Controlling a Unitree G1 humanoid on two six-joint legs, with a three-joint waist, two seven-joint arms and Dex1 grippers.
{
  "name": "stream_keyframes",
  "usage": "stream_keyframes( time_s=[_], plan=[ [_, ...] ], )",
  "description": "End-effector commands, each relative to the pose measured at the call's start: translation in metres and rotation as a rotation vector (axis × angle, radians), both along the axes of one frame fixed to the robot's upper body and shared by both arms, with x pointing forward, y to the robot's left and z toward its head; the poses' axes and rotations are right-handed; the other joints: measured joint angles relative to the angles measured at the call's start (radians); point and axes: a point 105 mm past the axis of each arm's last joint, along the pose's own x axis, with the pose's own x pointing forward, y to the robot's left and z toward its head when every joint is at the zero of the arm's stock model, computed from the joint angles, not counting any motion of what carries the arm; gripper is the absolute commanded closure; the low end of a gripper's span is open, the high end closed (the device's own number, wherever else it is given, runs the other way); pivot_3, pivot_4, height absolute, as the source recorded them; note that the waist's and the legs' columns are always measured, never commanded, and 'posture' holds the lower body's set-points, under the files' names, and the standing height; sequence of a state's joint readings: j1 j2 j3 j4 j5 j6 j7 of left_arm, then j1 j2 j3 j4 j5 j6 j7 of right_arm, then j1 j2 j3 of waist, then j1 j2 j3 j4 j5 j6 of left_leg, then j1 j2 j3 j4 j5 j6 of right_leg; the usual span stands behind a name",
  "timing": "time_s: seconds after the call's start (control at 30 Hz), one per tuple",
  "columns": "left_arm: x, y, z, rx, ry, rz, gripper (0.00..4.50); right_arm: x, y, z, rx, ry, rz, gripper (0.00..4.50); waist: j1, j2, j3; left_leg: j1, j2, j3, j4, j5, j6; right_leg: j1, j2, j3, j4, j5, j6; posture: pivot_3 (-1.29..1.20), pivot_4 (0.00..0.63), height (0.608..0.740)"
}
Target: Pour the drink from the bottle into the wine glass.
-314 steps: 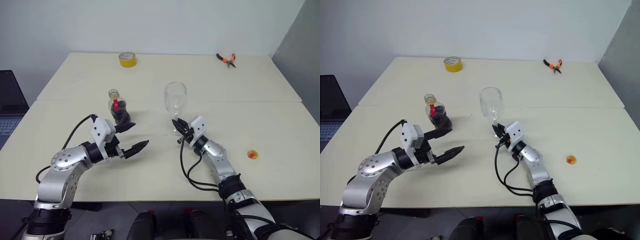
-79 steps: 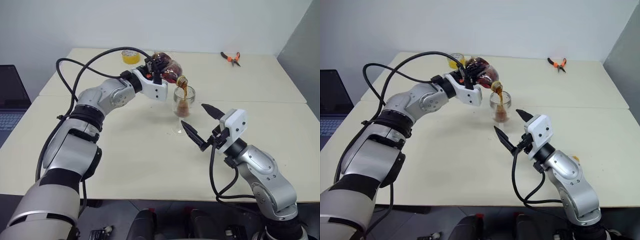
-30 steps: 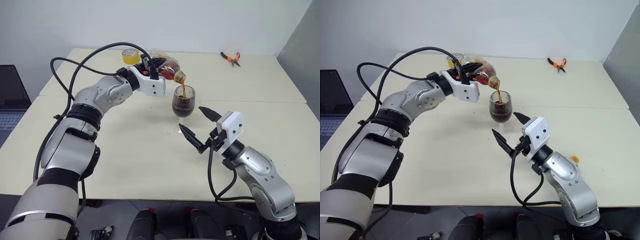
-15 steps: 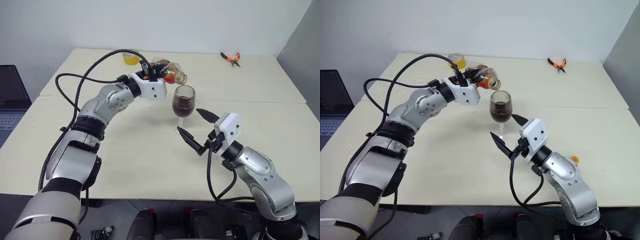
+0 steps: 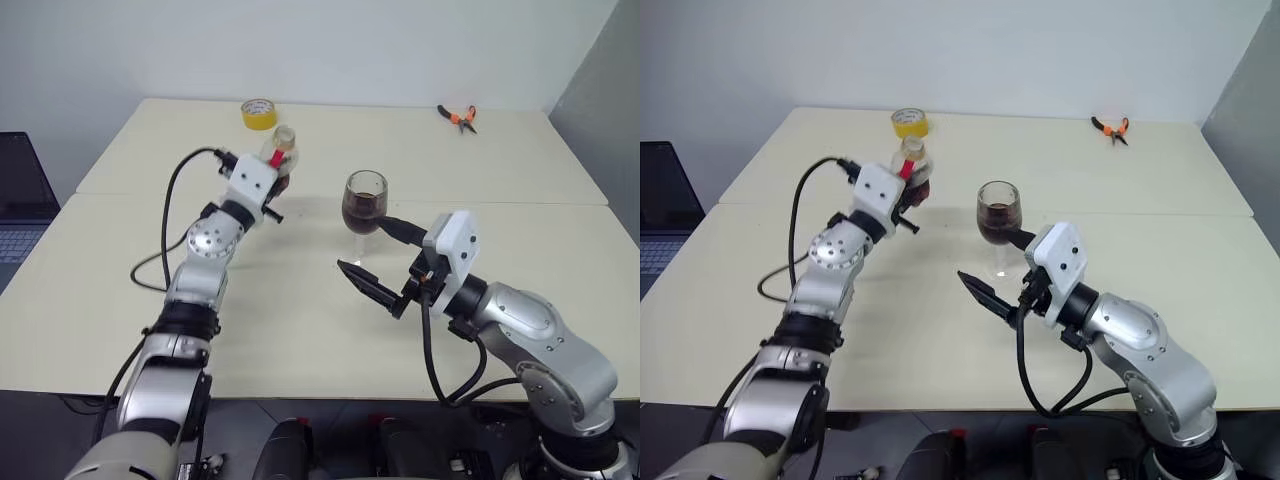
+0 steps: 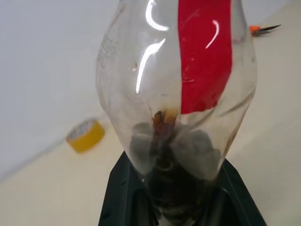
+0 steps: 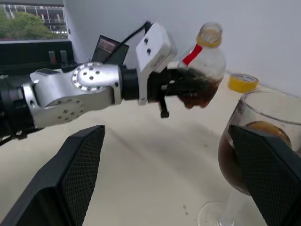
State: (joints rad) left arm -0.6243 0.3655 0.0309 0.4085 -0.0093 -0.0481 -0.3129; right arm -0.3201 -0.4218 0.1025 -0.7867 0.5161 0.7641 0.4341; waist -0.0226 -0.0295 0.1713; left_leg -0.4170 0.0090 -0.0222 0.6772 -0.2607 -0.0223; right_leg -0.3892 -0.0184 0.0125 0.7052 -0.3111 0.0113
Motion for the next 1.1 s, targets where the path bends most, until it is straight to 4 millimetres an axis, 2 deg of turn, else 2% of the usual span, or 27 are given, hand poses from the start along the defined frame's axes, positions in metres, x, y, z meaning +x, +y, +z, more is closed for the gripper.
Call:
stream_keyframes(
  time_s=[0.03,0.17,0.3,0.4,0.83,1.1],
  plan=[
    [-0.008,0.015,0.01,-0.172,-0.026,0.075,3.94,-0.009,0.004,0.009,-0.021,-0.042,0.05,0.0,0.001,0.0,0.0,0.0,0.0,0.0,0.0,0.0,0.0,0.0,0.0,0.0,0.0,0.0,0.0,0.0,0.15,0.74],
    [-0.009,0.03,-0.004,-0.299,0.013,0.157,3.94,-0.008,0.008,0.009,-0.033,-0.039,0.062,0.0,0.004,-0.001,-0.001,0.0,0.0,0.0,0.001,-0.001,0.002,0.0,0.0,0.0,0.0,0.0,0.0,0.0,0.15,0.74],
    [-0.007,0.037,-0.008,-0.324,0.018,0.197,3.94,-0.006,0.009,0.008,-0.047,-0.036,0.067,0.0,0.005,-0.001,-0.001,0.0,0.0,0.0,0.001,-0.001,0.002,0.0,0.0,0.0,0.0,0.0,0.0,0.0,0.15,0.74],
    [0.001,0.049,-0.021,-0.356,0.062,0.271,3.94,0.001,0.012,0.002,-0.069,-0.007,0.073,0.0,0.005,-0.002,-0.001,0.0,-0.001,0.0,0.001,-0.001,0.002,0.001,0.0,0.0,0.0,0.0,0.0,0.0,0.15,0.74],
    [0.016,0.05,-0.024,-0.354,0.073,0.281,3.94,0.005,0.018,0.002,-0.062,-0.006,0.081,0.0,0.009,-0.002,-0.001,0.0,-0.001,0.0,0.0,-0.001,0.002,0.0,0.0,0.0,0.0,0.0,0.0,0.0,0.15,0.74],
    [0.004,0.044,-0.032,-0.362,0.096,0.221,1.28,0.004,0.014,0.002,-0.03,0.021,0.06,0.0,0.008,-0.002,-0.001,0.0,0.0,0.0,0.0,-0.001,0.002,0.0,0.0,0.0,0.0,0.0,0.0,0.0,0.15,0.74]
  ],
)
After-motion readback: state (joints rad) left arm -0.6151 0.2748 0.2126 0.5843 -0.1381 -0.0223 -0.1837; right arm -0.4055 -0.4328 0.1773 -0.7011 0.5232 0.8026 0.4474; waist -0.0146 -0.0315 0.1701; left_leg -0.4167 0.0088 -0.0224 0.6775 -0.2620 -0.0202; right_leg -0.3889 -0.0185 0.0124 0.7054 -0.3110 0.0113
